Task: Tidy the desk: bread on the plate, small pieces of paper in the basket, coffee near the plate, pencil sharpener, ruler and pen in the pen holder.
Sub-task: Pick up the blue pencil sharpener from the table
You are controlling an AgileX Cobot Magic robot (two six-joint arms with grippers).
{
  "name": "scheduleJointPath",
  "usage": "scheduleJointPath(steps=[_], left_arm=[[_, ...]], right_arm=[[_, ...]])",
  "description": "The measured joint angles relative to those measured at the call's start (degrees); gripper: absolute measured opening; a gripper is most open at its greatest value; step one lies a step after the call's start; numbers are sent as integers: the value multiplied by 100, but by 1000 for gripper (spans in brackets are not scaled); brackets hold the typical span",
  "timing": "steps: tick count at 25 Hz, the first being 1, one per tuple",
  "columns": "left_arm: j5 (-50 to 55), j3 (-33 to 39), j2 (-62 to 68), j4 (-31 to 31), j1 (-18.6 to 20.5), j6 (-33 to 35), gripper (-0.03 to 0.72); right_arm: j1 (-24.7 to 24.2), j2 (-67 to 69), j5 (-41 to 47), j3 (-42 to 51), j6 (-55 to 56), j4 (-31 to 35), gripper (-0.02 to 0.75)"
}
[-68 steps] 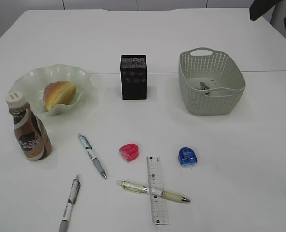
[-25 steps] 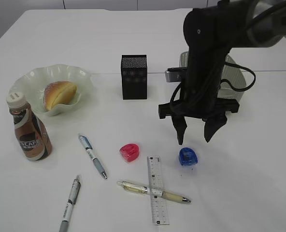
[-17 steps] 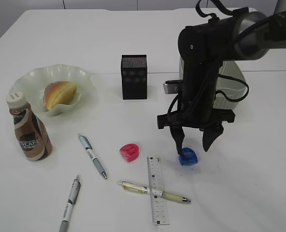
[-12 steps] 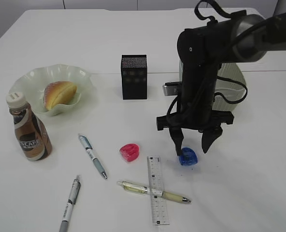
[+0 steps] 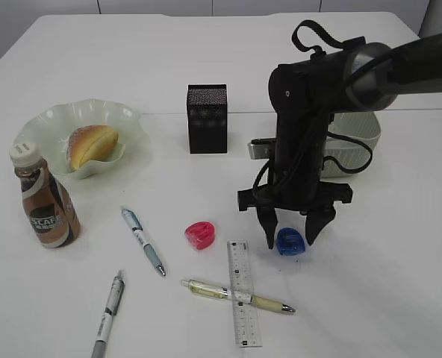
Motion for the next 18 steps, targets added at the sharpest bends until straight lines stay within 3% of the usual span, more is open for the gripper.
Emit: scheduleJointPath(steps=[18], left_arm=[[0, 0, 0, -101, 0, -4, 435]], right_arm=[[0, 104, -103, -34, 0, -54, 470]])
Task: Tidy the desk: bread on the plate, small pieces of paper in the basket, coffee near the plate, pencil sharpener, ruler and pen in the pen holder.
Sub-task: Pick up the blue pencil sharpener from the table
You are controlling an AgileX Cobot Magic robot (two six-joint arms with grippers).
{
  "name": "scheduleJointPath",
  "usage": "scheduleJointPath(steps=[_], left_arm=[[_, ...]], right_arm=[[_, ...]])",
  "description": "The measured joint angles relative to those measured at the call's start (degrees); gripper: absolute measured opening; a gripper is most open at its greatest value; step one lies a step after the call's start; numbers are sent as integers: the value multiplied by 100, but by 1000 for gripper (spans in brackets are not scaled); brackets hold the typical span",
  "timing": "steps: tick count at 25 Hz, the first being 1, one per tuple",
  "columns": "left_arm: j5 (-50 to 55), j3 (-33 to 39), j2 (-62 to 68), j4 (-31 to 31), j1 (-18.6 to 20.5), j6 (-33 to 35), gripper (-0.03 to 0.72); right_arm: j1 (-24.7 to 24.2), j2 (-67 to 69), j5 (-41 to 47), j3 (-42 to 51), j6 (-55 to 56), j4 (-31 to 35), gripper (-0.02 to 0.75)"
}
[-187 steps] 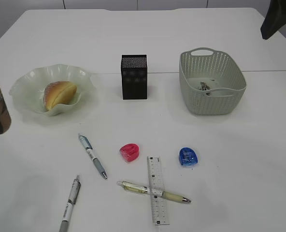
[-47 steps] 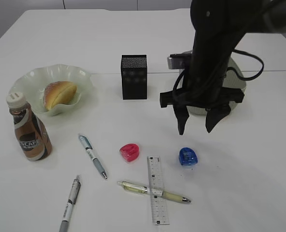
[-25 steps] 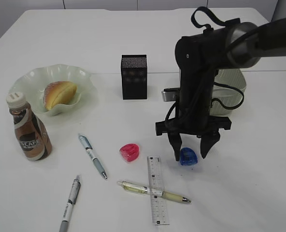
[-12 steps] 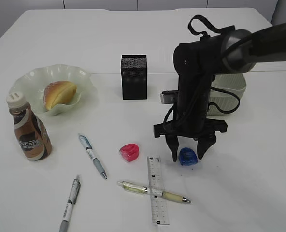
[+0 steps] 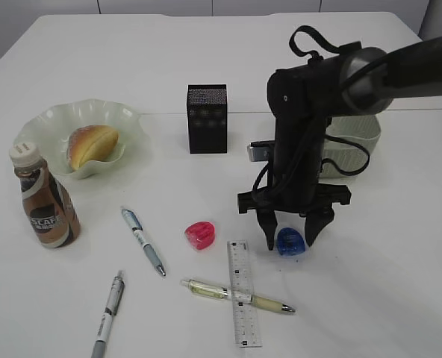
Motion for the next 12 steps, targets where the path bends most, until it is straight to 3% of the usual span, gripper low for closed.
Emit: scheduleJointPath(steps=[12], left_arm=[[0, 0, 0, -34, 0, 0, 434]], right_arm=[[0, 152, 34, 0, 0, 0, 470]])
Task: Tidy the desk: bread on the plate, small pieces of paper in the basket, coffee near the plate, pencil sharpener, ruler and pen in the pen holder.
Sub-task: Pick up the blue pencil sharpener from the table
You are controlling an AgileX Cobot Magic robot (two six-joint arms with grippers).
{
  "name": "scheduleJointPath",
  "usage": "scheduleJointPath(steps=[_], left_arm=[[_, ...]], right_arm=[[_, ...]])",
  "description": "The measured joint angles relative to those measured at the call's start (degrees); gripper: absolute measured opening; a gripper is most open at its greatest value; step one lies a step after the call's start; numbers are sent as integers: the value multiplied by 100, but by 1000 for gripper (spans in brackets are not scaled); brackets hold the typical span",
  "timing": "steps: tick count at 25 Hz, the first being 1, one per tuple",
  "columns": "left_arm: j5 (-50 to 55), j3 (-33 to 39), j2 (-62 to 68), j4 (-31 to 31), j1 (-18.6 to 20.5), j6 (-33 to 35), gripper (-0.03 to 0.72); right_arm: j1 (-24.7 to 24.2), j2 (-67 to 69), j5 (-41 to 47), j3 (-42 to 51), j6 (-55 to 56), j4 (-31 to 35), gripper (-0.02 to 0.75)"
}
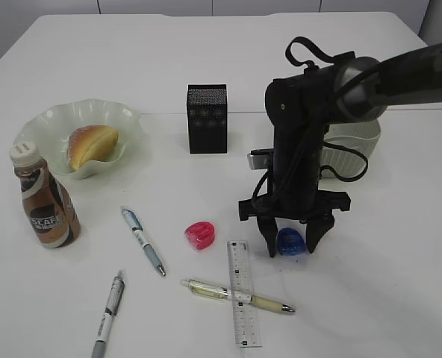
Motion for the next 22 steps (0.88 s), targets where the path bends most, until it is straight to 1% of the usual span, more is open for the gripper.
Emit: scheduleJointPath(steps=[4, 6, 7, 9, 12, 17, 20, 22], left_arm=[[0, 0, 0, 0, 0, 0, 434], [0, 0, 0, 0, 0, 0, 434], [0, 0, 0, 0, 0, 0, 434], [0, 0, 0, 0, 0, 0, 434], [0, 0, 0, 0, 0, 0, 434], [0, 0, 0, 0, 0, 0, 434], [0, 0, 0, 0, 0, 0, 434], [0, 0, 0, 0, 0, -9, 434]], right_arm=[[0, 0, 0, 0, 0, 0, 470], [0, 0, 0, 0, 0, 0, 451], [0, 0, 0, 0, 0, 0, 423], [0, 0, 0, 0, 0, 0, 338], [0, 0, 10, 0, 0, 0, 298], [0, 9, 138, -93, -11, 0, 289], [0, 9, 238, -467, -165, -9, 289], [0, 9, 298, -873, -231, -9, 288]])
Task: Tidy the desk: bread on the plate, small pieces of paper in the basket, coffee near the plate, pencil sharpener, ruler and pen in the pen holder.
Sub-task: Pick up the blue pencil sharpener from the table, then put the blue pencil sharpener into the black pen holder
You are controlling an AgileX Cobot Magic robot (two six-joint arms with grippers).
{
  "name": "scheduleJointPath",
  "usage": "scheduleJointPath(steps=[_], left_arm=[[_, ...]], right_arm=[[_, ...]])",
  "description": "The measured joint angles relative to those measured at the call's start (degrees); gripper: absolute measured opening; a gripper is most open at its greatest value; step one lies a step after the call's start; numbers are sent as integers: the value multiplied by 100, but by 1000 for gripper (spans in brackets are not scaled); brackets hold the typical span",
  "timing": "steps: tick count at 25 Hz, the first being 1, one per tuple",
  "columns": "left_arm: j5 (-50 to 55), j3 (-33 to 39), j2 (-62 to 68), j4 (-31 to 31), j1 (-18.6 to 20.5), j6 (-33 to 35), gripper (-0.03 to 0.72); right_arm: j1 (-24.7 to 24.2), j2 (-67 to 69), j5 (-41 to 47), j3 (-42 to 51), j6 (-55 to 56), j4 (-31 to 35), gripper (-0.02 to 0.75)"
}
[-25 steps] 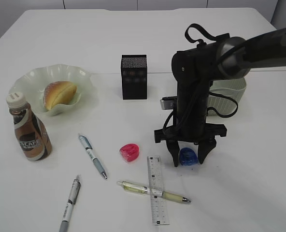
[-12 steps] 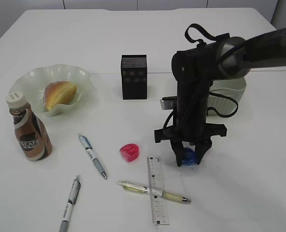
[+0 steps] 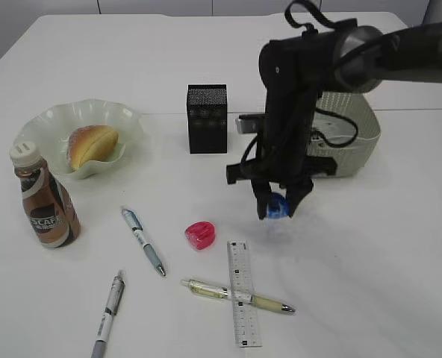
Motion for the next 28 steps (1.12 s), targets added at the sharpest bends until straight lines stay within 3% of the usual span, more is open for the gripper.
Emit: scheduleJointPath(steps=[14, 28], left_arm=[[0, 0, 0, -82, 0, -13, 434], [0, 0, 0, -69, 0, -13, 433]], right_arm=[[0, 0, -6, -2119, -585, 9, 288], [0, 109, -3127, -2225, -1282, -1004, 288]])
